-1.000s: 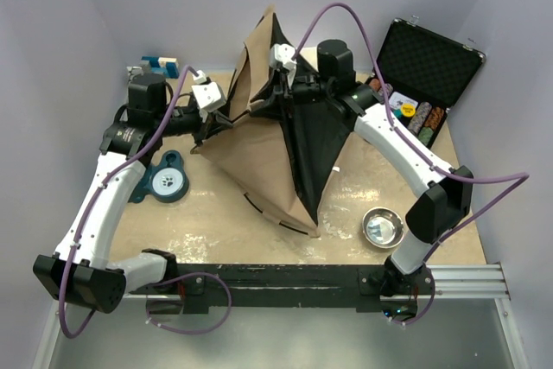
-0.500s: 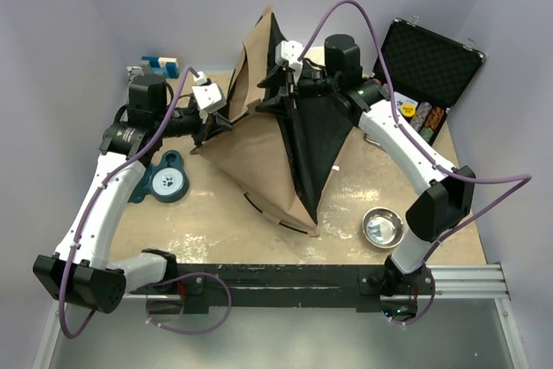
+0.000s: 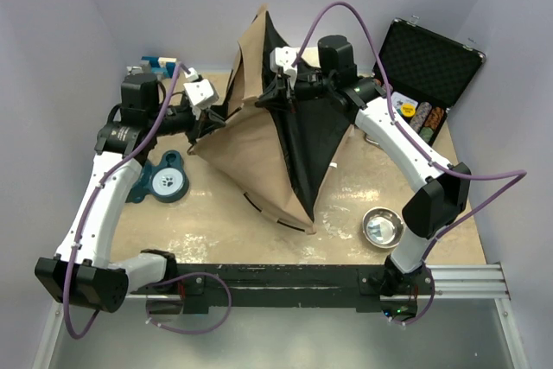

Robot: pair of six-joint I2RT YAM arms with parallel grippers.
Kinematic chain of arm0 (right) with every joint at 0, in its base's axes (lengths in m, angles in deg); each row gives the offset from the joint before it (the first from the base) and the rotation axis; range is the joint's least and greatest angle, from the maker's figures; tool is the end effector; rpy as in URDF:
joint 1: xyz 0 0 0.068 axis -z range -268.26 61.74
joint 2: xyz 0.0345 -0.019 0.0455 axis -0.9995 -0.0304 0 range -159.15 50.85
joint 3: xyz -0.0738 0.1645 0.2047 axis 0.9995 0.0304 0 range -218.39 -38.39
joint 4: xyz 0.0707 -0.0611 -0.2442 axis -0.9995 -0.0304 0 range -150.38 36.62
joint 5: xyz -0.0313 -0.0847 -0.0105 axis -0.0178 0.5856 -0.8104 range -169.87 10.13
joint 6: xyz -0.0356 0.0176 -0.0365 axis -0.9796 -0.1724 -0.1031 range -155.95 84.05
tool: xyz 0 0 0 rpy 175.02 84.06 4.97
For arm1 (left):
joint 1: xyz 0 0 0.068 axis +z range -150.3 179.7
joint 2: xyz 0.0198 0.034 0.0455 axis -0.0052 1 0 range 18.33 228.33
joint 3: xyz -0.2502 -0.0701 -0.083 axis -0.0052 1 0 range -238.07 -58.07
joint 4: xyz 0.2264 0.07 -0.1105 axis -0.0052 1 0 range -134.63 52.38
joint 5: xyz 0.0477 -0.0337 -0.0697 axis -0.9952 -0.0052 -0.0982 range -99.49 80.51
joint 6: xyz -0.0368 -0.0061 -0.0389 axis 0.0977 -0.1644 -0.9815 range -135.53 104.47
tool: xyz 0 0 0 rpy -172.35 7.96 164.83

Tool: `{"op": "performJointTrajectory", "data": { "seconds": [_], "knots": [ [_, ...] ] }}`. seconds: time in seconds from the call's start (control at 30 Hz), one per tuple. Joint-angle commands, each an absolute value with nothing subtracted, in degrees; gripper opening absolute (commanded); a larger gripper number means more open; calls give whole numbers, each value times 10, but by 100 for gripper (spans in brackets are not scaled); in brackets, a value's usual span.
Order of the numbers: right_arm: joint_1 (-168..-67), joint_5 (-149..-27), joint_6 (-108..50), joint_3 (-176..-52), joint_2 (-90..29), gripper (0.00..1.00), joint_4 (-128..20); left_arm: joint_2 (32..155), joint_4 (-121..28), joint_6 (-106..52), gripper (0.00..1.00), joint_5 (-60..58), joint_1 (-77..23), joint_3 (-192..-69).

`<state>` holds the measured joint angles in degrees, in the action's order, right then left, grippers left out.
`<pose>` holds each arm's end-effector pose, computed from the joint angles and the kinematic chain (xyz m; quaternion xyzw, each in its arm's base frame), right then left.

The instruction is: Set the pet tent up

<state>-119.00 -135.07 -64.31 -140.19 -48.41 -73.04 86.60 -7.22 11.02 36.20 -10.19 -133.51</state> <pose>0.3243 0.2270 0.4170 -0.5910 0.4845 0.3836 0.5185 0.2353 -0.0669 0.3990 0.4336 0.6985 -0.2666 0.5030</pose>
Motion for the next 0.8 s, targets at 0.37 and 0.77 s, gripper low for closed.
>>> {"op": "performJointTrajectory", "data": {
  "seconds": [0.37, 0.77],
  "knots": [
    [-1187, -1384, -649, -1404, -462, 0, -735, 912, -25, 85, 0, 308, -88, -1347],
    [-1187, -1395, -628, -1403, -458, 0, -717, 915, -29, 81, 0, 288, -106, -1335]
  ]
}}
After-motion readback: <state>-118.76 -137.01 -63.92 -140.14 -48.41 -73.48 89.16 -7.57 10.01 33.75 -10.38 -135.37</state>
